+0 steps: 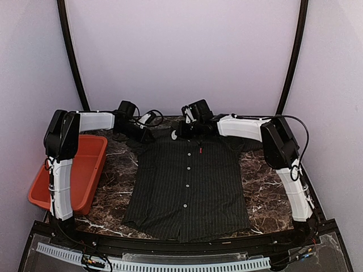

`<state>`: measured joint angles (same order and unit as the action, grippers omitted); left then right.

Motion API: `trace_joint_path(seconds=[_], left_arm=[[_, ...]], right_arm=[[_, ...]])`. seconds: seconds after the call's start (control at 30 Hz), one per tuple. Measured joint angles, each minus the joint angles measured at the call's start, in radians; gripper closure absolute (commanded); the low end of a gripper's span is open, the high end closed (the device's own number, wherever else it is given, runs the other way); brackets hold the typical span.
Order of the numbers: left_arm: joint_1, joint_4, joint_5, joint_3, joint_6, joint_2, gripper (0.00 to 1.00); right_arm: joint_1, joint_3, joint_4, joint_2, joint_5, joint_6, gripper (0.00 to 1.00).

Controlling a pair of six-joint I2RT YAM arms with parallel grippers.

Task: Pin the brooch onto the clothing
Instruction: Hold the flattened clothing at the center of the board.

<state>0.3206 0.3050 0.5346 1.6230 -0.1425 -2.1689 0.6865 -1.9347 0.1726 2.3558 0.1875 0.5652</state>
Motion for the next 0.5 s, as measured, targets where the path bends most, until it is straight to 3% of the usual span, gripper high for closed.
trace_joint_path(seconds=[0.23, 0.3, 0.33, 0.4, 0.5], left_arm=[[-0.02, -0.033, 0.057, -0.026, 0.04, 0.002, 0.96], [-0.024, -0.037, 0.068, -0.032, 0.048, 0.002, 0.82], [-0.026, -0.041, 0.072, -0.035, 0.053, 0.003, 0.63], [-0.031, -0.046, 0.077, -0.037, 0.055, 0.004, 0.36], [-0.038, -0.058, 0.075, -0.053, 0.063, 0.021, 0.23]], right_arm=[[0.005, -0.105, 0.012, 0.092, -0.018, 0.02, 1.0], [0.008, -0.123, 0.014, 0.108, -0.027, 0.022, 1.0], [0.008, -0.124, 0.015, 0.111, -0.03, 0.024, 1.0], [0.01, -0.124, 0.016, 0.114, -0.035, 0.025, 1.0], [0.011, -0.124, 0.022, 0.115, -0.043, 0.025, 1.0]])
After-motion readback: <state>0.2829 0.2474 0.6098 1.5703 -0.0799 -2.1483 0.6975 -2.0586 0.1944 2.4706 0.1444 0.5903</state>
